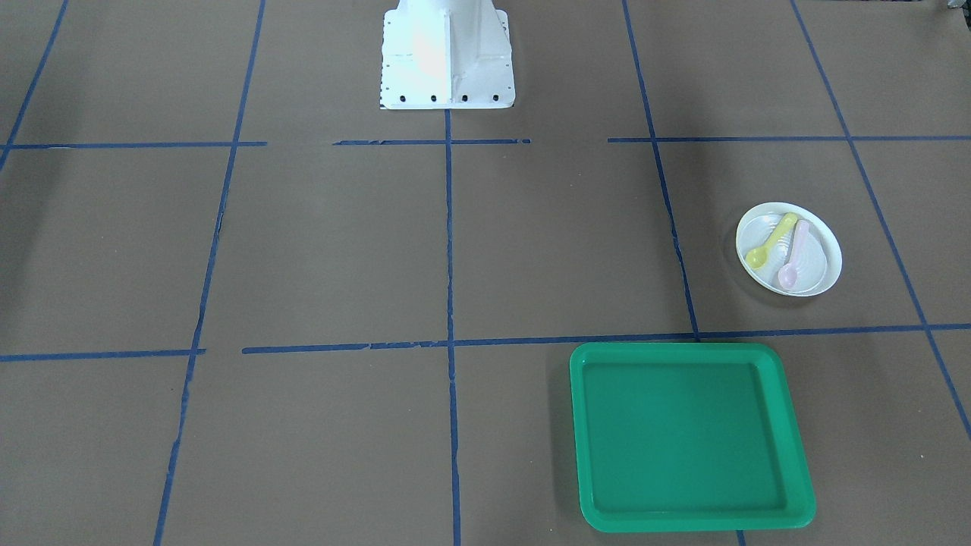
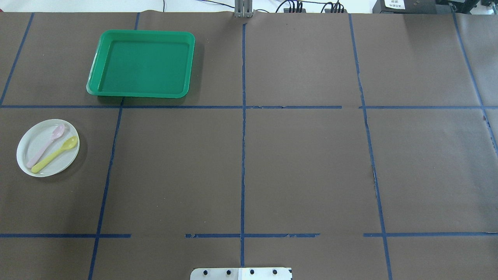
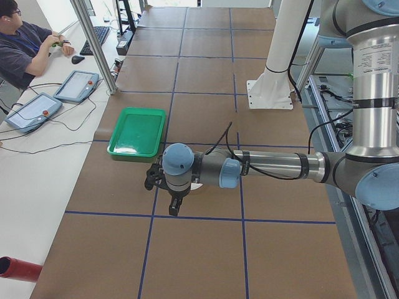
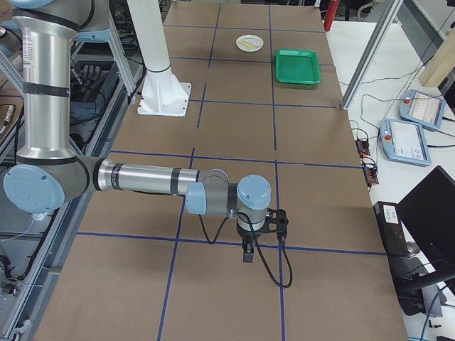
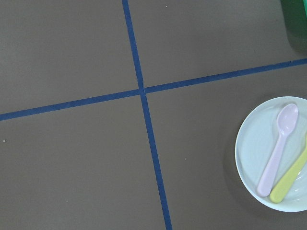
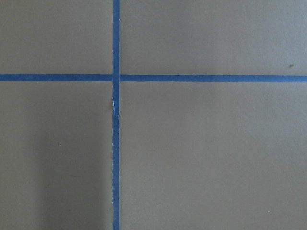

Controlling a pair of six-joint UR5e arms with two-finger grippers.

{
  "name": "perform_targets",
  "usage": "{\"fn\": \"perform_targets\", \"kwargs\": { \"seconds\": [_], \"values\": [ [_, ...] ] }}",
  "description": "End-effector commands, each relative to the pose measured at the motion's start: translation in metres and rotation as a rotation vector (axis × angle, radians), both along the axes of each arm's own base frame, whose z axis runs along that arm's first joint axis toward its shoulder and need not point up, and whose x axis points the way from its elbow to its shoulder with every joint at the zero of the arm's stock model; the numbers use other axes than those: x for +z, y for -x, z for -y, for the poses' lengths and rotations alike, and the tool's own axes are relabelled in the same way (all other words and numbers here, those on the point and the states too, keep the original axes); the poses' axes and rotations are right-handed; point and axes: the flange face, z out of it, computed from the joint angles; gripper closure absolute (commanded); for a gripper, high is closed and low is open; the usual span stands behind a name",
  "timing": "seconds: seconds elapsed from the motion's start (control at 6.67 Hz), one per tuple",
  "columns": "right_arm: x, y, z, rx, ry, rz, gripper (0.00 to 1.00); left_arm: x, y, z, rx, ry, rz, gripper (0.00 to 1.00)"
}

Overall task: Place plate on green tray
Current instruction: 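Lower the left gripper toward the rim of the white plate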

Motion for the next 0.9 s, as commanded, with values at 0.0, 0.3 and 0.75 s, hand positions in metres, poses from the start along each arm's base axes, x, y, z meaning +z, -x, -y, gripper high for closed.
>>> {"fn": "perform_targets", "kwargs": {
  "seconds": [0.0, 0.3, 0.75],
  "values": [
    [0.000, 0.000, 0.000, 0.000, -0.001, 0.000, 0.00, -0.026, -0.006, 0.021, 0.009, -0.053, 0.001, 0.00],
    [0.000, 0.000, 0.000, 0.000, 0.001, 0.000, 0.00, -0.036, -0.071, 0.040, 0.081, -0.012, -0.015, 0.00],
    [0.001, 0.000, -0.001, 0.000, 0.002, 0.000, 0.00, 0.031, -0.199, 0.042, 0.006, 0.021, -0.059, 0.00]
  ]
}}
